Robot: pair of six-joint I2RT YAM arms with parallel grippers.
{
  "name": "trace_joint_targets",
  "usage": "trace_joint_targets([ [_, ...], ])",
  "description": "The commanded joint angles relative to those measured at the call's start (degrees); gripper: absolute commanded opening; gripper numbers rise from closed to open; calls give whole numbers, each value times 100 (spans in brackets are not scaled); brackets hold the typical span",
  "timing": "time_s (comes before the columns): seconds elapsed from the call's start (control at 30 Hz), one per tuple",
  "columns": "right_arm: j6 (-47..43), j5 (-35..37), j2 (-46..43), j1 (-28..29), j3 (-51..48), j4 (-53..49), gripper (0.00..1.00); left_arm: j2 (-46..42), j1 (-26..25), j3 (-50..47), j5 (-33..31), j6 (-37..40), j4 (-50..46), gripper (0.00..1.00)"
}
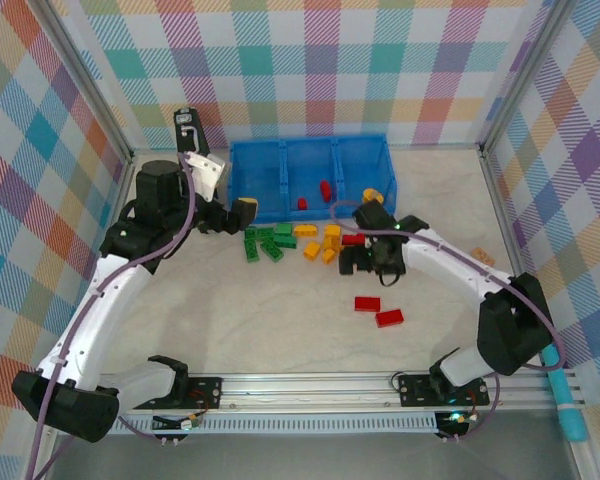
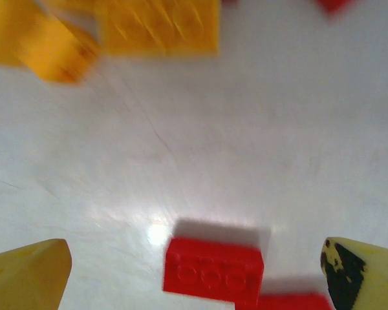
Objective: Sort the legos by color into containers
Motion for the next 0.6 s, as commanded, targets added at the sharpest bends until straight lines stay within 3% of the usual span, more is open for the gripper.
trace_joint_targets([
  [0.0,1006,-450,-278,-5,-384,87,99,-152,-8,-50,164,-68,155,100],
  [0.47,1050,-802,244,104,-1151,920,99,-117,-17,-69,208,-101,160,100],
  [0.57,1028,-688,406,183,-1104,880,94,-95,-17,-61,209,-94,155,100],
])
